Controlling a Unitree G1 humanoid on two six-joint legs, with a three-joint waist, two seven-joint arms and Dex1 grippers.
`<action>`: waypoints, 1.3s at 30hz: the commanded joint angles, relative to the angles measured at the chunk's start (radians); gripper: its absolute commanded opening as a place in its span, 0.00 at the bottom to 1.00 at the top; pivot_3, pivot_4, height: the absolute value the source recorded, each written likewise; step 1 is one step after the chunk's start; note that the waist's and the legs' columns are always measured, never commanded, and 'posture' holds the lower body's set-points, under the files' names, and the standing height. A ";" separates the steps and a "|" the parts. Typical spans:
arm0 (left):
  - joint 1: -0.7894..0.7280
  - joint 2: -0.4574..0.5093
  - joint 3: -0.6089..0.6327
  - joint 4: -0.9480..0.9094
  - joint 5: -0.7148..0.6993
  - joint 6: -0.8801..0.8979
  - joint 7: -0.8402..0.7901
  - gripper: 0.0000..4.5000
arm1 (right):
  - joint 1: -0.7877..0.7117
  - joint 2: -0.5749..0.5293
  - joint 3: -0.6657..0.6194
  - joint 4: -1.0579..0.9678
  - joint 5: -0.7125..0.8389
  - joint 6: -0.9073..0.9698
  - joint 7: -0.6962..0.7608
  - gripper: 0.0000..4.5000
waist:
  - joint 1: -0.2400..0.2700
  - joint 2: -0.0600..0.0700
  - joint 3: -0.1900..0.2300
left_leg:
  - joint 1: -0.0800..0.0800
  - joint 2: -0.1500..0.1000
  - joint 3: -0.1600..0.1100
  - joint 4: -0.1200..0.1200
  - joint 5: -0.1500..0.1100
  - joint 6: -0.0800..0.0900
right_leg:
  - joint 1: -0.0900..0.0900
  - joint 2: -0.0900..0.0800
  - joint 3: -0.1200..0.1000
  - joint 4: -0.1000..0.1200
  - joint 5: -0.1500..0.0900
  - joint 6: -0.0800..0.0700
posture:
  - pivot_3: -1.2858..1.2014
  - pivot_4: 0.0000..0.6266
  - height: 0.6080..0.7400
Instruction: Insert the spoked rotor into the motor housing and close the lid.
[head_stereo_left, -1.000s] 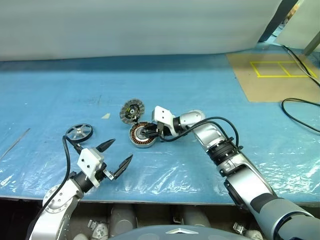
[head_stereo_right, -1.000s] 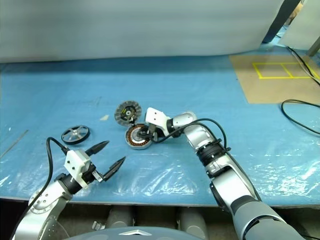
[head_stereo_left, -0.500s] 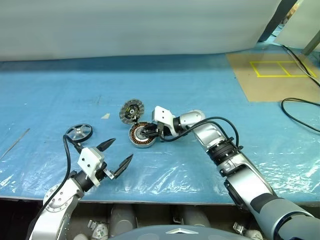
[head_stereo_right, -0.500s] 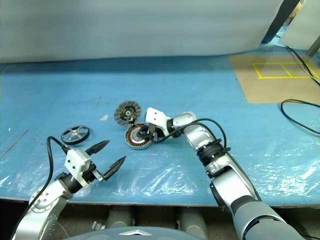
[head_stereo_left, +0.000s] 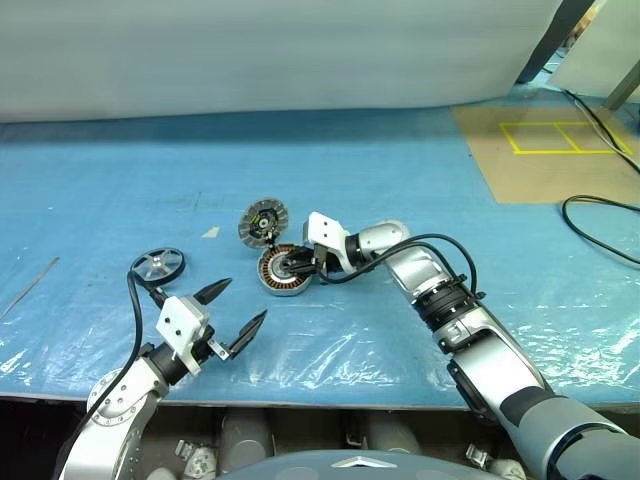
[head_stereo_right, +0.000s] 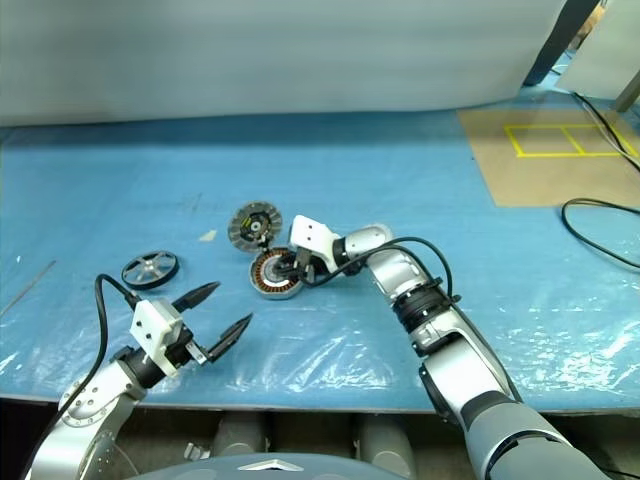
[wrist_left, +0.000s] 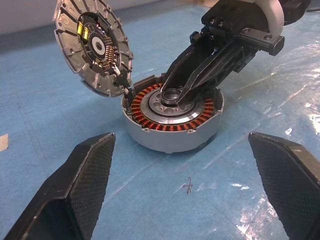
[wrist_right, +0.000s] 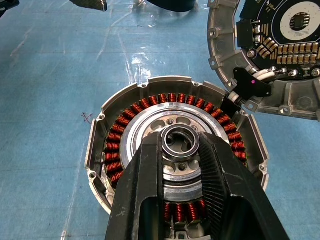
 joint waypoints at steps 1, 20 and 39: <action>0.000 0.010 0.006 -0.019 -0.007 -0.003 0.001 1.00 | 0.009 0.009 0.003 -0.033 0.003 0.002 0.004 0.14 | 0.000 0.000 0.000 | 0.000 0.000 0.000 0.000 0.000 0.000 | 0.000 0.000 0.000 0.000 0.000 0.000 | 0.52 0.24 1.00; -0.009 0.014 0.007 -0.007 -0.006 -0.004 -0.001 1.00 | 0.004 0.046 -0.076 -0.064 0.102 0.102 0.000 0.52 | 0.000 0.000 0.000 | 0.000 0.000 0.000 -0.001 0.000 0.000 | 0.000 0.000 0.000 -0.001 0.000 0.000 | 0.52 0.24 1.00; -0.033 0.029 0.008 -0.011 -0.010 0.013 -0.003 1.00 | 0.012 0.065 -0.049 -0.011 0.045 0.056 -0.046 0.01 | -0.001 0.000 0.000 | 0.000 0.000 0.000 -0.001 0.000 0.000 | -0.001 0.000 0.000 -0.001 0.000 0.000 | 0.52 0.24 1.00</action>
